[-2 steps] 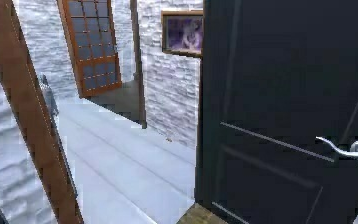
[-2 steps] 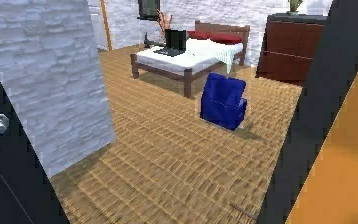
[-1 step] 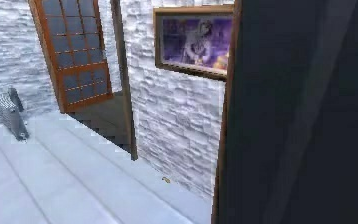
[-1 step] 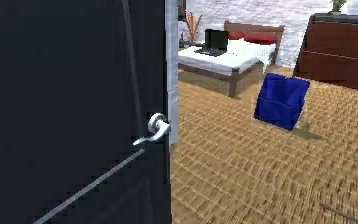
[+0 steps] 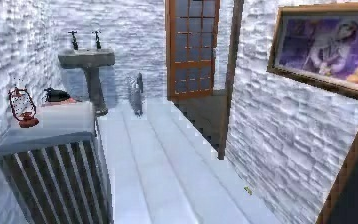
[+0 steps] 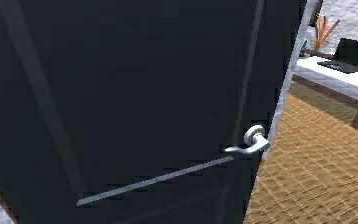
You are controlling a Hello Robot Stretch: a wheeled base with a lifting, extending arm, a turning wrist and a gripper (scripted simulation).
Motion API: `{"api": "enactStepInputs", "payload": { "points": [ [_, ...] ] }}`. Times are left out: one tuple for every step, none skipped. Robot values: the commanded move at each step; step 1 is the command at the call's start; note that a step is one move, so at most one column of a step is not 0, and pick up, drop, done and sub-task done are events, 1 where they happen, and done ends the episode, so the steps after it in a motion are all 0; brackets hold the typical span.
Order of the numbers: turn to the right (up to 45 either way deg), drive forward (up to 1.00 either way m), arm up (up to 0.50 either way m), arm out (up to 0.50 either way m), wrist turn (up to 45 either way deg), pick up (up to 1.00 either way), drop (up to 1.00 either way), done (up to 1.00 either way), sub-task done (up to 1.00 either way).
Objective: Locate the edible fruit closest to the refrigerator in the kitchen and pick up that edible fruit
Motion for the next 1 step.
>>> {"api": "enactStepInputs", "payload": {
  "points": [
    [0.0,1.00,0.00,0.00,0.0,0.00,0.00,0.00,0.00]
  ]
}}
